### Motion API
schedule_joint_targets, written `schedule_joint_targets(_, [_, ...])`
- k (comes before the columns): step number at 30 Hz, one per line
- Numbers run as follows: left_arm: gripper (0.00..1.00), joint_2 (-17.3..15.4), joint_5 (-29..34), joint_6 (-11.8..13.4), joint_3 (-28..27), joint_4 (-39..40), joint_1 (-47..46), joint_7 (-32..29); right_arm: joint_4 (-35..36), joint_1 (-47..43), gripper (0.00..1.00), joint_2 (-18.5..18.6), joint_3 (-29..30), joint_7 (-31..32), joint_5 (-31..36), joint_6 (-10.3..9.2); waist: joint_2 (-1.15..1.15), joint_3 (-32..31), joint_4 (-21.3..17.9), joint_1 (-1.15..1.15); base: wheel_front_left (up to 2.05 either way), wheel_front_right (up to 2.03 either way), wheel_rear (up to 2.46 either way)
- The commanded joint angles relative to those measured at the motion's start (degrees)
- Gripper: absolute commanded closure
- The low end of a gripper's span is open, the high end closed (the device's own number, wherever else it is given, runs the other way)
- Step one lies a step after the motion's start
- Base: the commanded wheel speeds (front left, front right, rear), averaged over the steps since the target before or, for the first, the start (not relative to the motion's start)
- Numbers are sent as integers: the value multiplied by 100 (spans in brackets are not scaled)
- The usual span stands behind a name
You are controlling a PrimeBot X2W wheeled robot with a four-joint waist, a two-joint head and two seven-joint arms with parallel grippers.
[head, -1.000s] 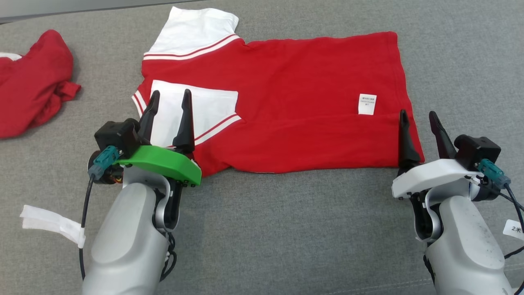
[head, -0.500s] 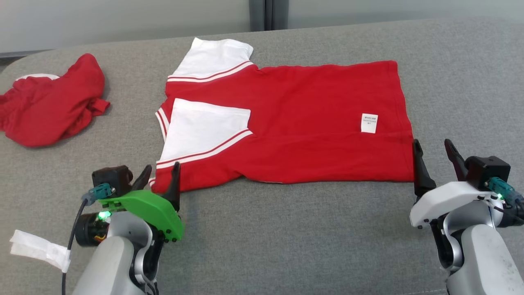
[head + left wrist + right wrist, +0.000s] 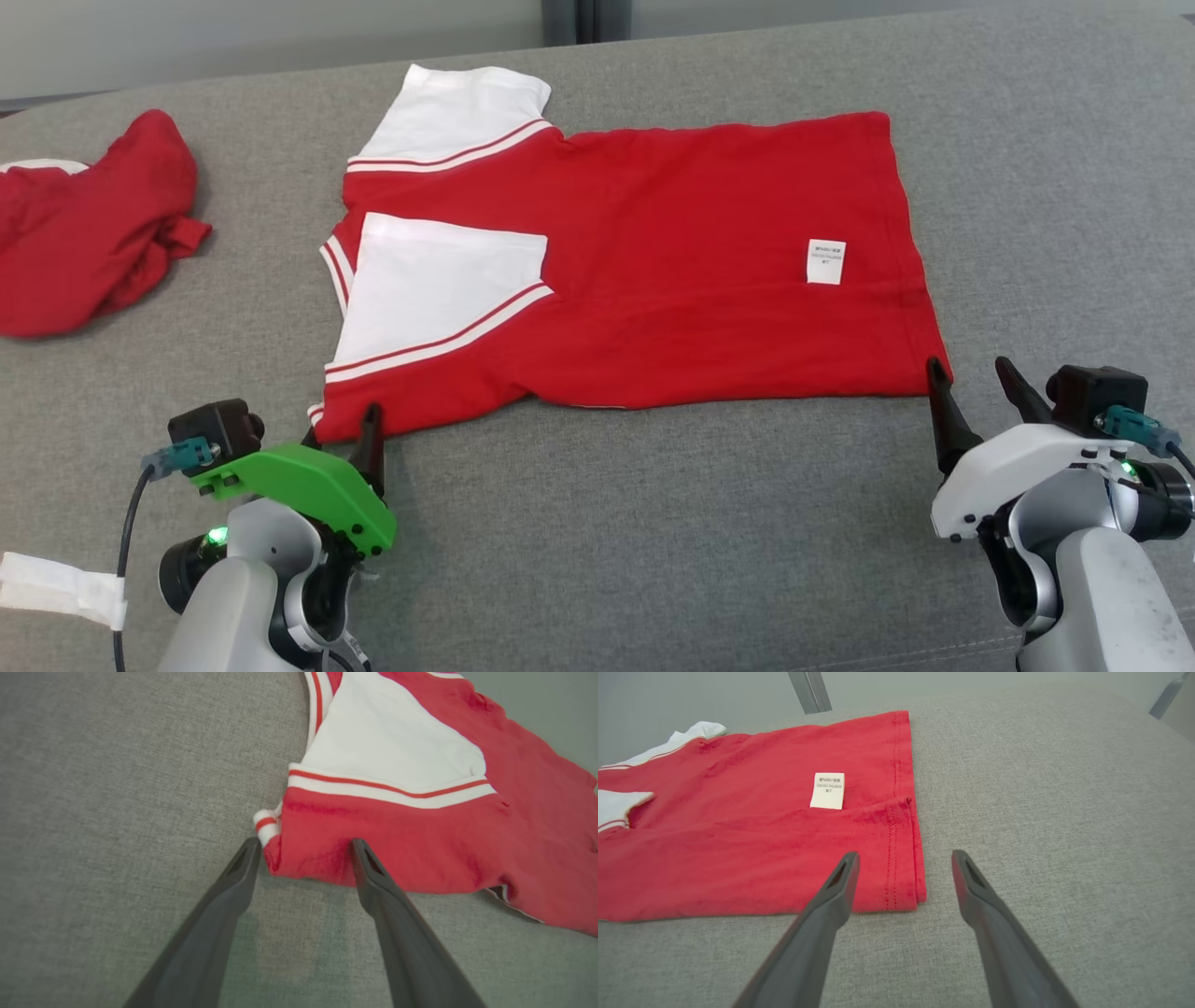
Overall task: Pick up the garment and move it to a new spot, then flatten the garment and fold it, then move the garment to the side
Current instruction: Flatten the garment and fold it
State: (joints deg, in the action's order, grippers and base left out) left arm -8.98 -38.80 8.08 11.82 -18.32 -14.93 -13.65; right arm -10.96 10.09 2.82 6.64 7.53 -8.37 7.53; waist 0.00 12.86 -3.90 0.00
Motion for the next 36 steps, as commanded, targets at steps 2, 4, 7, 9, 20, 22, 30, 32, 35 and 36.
schedule_joint_targets(2, [93,21,-60,-15,-92,-45,-144,136,-196,181,0,13,4,24,-109,-8,0,133,-97,0,0,0,0])
schedule_joint_targets(4, [100,27,-73,-42,-125,-94,-179,229,-424,282,0,11,-61,58,-121,-8,0,177,-106,0,0,0,0])
schedule_joint_targets(7, [100,46,-90,-99,-132,-133,-246,327,-755,493,0,14,-114,67,-106,-8,0,226,-71,0,0,0,0])
schedule_joint_targets(9, [100,49,-95,-133,-121,-149,-261,373,-1005,622,0,13,-105,90,-146,-8,0,245,-27,0,0,0,0])
schedule_joint_targets(20, [100,117,-85,-292,-22,-72,-274,647,-2126,1179,100,-4,-50,48,-370,-4,0,205,255,0,0,0,0])
schedule_joint_targets(22, [100,108,-77,-332,4,26,-208,677,-2003,1162,100,25,9,-8,-312,-4,0,135,268,0,0,0,0])
schedule_joint_targets(30, [100,-1,-81,-242,90,893,546,592,-903,487,100,337,47,321,-491,-9,0,-182,230,0,0,0,0])
schedule_joint_targets(32, [100,-11,-130,-159,109,1196,883,508,-548,163,100,395,39,473,-539,-9,0,-233,217,0,0,0,0])
schedule_joint_targets(35, [100,-19,-171,8,177,1621,1415,352,-24,-390,100,401,124,685,-502,-9,0,-283,196,0,0,0,0])
schedule_joint_targets(36, [100,-12,-174,53,197,1722,1549,315,89,-531,100,377,158,731,-500,-9,0,-287,192,0,0,0,0])
